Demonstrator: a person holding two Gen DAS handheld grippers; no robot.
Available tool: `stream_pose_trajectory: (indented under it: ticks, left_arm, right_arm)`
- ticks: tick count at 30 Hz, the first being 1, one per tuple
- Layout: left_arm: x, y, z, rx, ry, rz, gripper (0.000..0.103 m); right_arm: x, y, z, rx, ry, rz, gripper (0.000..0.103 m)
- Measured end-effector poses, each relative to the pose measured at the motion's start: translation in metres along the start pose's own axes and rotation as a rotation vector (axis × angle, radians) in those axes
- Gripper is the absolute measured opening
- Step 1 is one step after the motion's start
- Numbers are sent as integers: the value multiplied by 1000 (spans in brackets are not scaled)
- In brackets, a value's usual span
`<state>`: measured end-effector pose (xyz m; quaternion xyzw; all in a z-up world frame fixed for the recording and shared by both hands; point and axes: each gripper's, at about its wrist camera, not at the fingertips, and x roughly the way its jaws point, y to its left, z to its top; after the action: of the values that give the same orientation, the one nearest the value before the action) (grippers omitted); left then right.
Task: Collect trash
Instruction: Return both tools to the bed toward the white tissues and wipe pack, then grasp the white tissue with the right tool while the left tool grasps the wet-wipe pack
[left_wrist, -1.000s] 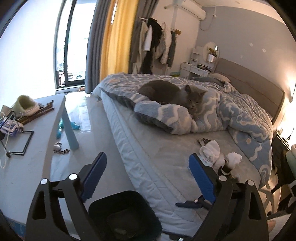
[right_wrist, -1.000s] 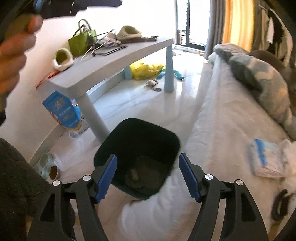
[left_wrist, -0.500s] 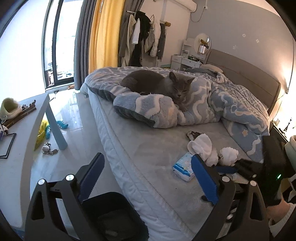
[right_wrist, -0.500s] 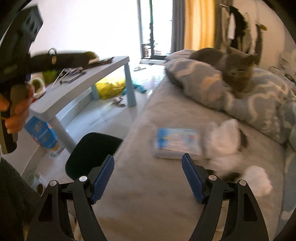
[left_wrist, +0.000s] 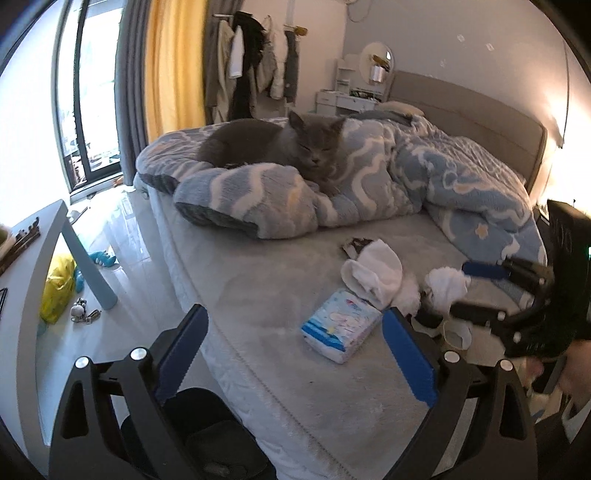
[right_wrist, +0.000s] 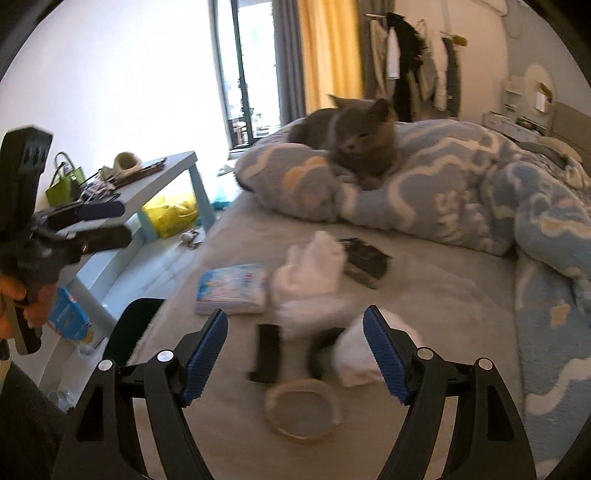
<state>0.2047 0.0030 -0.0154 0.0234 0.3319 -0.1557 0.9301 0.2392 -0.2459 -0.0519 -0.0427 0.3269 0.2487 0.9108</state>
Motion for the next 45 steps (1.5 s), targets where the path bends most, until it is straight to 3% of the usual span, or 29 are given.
stream_pose_trajectory:
  ticks: [6, 27, 36, 45]
  left_arm:
    - [21, -9, -4, 8, 26, -9, 97]
    - [72, -35, -21, 130, 154, -93, 97]
    - [100, -38, -15, 135, 179, -116, 97]
    - [122, -31, -10, 94, 192, -174, 96]
  right_arm:
    - [3, -28, -9, 61, 11, -24, 77]
    - [24, -67, -26, 189, 83, -46, 77]
    - [36, -84, -24, 191, 135, -65, 50]
    - [33, -99, -14, 240, 100, -34, 47]
